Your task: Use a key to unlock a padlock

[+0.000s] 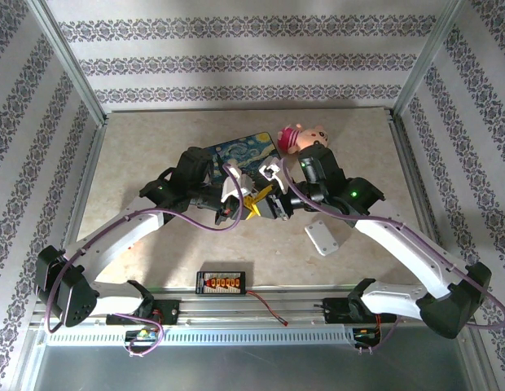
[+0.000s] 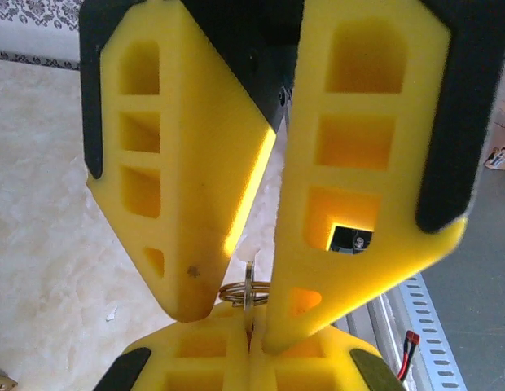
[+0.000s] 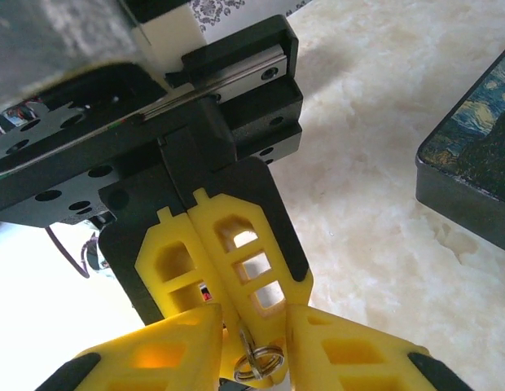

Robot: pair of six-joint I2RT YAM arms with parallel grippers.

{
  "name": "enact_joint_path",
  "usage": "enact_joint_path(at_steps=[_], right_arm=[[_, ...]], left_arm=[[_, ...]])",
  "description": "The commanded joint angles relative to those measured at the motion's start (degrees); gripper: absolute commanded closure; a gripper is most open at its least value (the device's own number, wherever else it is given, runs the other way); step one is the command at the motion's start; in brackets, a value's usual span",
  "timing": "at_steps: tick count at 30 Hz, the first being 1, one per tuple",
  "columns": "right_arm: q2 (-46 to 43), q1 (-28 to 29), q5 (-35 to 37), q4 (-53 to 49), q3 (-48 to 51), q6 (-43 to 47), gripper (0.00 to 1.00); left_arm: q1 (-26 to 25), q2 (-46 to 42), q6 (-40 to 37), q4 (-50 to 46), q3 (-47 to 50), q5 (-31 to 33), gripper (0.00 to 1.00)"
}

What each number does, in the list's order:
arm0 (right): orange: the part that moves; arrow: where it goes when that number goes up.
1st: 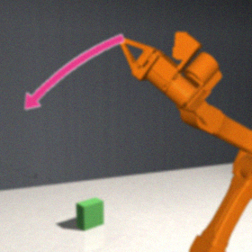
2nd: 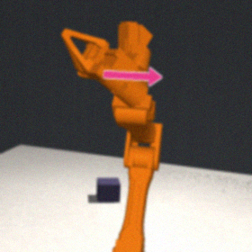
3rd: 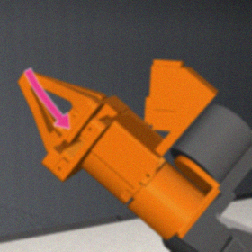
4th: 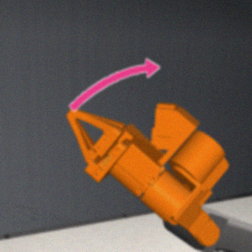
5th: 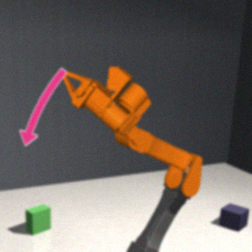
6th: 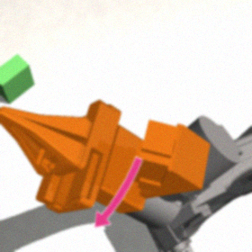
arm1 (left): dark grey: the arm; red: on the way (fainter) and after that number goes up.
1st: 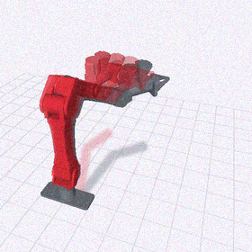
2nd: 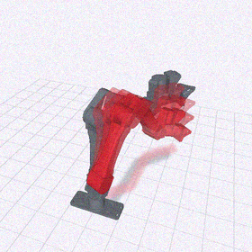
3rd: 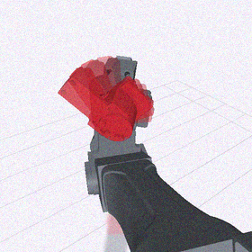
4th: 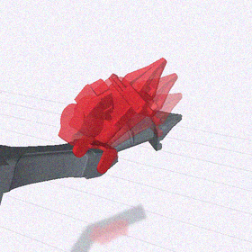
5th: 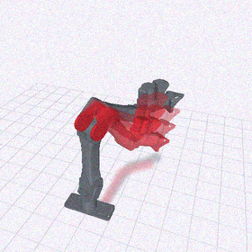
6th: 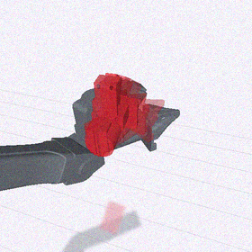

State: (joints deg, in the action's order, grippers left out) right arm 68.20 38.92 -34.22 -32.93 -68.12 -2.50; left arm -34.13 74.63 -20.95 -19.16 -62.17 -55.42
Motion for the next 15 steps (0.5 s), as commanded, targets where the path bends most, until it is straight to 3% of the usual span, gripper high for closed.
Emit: enact_joint_path(at_steps=[1, 7, 13, 15], right_arm=[[-0.96, 0.73, 1.93, -0.65, -0.83, 1.65, 0.78], [-1.8, 0.66, 3.16, -0.66, -0.11, 1.63, 0.99], [-3.61, -0.24, 3.46, 0.64, 1.75, 0.91, 1.0], [-4.82, -1.37, 2.96, 2.5, 3.21, -0.24, 1.0]], left_arm=[[-0.43, -0.25, -1.95, -2.01, -1.63, -0.96, 1.0], [-0.41, -0.47, -2.41, -2.81, -1.72, -0.25, 1.0], [-0.07, -1.57, -0.09, -2.46, -1.45, 1.87, 1.0], [0.24, -2.59, 2.03, -0.45, -0.52, 3.11, 0.86]])
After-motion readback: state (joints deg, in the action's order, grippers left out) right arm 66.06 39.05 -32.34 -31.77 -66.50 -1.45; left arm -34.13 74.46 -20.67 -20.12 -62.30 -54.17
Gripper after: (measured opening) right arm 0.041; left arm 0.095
